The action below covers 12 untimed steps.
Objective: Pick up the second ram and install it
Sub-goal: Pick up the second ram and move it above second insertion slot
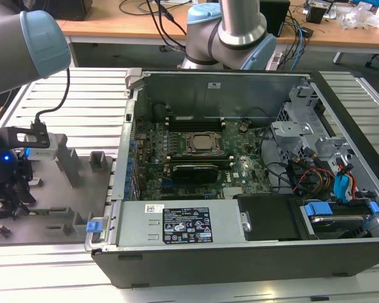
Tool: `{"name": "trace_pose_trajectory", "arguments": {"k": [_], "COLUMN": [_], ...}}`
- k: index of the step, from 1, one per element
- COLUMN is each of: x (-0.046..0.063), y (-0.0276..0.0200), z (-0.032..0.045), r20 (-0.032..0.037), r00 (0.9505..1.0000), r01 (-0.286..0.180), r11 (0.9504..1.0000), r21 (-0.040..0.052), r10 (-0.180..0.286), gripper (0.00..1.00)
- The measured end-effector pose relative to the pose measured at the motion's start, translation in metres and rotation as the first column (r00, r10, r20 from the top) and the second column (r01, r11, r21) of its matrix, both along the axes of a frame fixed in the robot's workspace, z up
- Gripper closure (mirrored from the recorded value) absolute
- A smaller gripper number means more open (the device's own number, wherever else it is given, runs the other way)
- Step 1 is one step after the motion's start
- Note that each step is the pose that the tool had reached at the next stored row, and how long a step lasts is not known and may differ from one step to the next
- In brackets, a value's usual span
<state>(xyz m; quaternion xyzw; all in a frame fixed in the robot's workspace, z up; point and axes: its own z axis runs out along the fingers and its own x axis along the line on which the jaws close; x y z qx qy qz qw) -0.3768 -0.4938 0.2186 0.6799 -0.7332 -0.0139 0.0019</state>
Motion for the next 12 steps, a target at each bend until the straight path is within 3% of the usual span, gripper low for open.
{"name": "trace_pose_trajectory", "arguments": {"k": [6, 12], "x": [0.001, 0.001], "y": [-0.0009, -0.0009], "z": [-0.0133, -0.015], "r20": [-0.0001, -0.0001], "r00": [1.0, 1.0], "r01": [-0.006, -0.006], "r11": [1.0, 1.0], "r21": [0.0, 0.0], "r10": [0.006, 0.006], "gripper": [0.7, 0.7]}}
